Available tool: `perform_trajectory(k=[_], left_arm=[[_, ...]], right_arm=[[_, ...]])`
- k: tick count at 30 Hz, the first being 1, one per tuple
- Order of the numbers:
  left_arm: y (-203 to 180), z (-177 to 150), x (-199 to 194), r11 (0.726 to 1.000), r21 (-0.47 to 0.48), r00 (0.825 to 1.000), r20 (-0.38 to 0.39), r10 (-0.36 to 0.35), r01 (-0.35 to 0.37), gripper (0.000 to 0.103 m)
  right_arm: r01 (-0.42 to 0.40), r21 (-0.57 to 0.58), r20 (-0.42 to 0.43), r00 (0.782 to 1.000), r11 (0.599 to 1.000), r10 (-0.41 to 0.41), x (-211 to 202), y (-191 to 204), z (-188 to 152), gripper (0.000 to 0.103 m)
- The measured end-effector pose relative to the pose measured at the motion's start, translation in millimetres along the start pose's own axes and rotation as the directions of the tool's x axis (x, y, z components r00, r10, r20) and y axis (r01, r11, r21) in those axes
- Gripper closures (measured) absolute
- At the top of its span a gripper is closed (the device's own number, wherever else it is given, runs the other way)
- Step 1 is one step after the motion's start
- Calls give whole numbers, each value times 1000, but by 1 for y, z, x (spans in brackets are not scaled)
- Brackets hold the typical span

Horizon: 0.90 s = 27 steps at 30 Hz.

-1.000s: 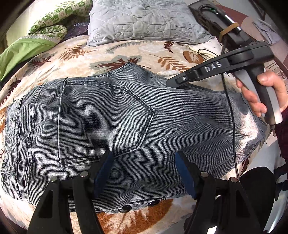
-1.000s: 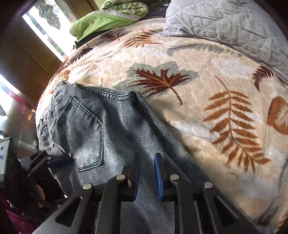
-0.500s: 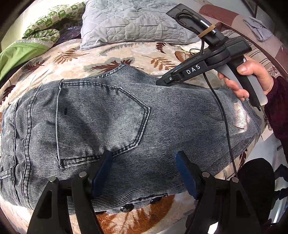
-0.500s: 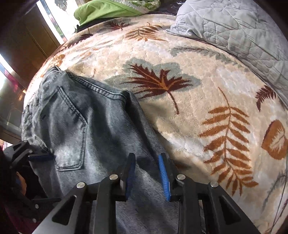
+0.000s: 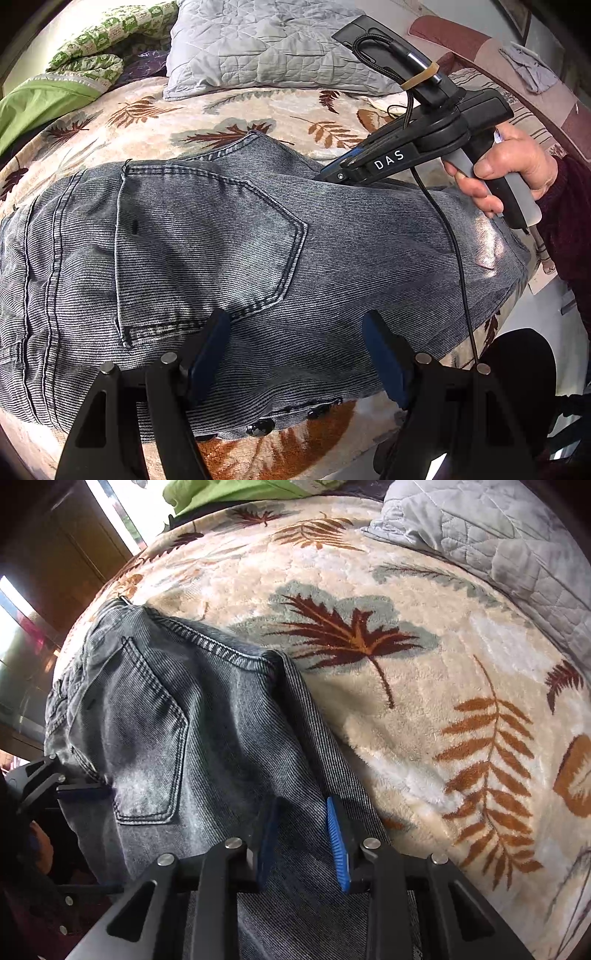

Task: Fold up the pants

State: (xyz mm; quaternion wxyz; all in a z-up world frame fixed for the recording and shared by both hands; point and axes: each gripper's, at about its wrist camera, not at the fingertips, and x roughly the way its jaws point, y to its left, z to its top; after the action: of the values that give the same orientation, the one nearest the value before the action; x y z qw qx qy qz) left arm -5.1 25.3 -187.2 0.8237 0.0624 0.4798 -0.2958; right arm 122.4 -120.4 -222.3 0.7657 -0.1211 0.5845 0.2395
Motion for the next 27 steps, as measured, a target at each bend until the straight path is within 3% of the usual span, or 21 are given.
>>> perform_trajectory(k=[7,13,19,21,22,25,27], left_arm=[[5,4,0,998,-51,1000,-10,-24,23,28],[10,7,-6,994,-106,1000,-24,-14,11,28],[13,4,-13,992,-122,1000,-27,14,-17,28],[9,4,-14,993,-111,999,-35,31,-34,28],[7,4,-14,993,-105,998,-40,40,-44,28],[-1,10,-14,995,-91,998,-49,37,-41,28],[-10,16,-16,997,-69,998,-35,43,-45,28]], right_arm=[[120,-8,42,992,993,-119,4,20,10,98],[170,33,72,982,985,-172,16,20,24,100],[146,154,141,976,977,-168,13,-6,27,100],[34,223,213,974,974,-83,-3,-17,14,99],[-24,248,260,965,968,-43,-15,-22,5,99],[-86,332,369,928,940,-45,-60,-34,-37,98],[-109,374,462,883,921,-83,-99,-43,-76,98]])
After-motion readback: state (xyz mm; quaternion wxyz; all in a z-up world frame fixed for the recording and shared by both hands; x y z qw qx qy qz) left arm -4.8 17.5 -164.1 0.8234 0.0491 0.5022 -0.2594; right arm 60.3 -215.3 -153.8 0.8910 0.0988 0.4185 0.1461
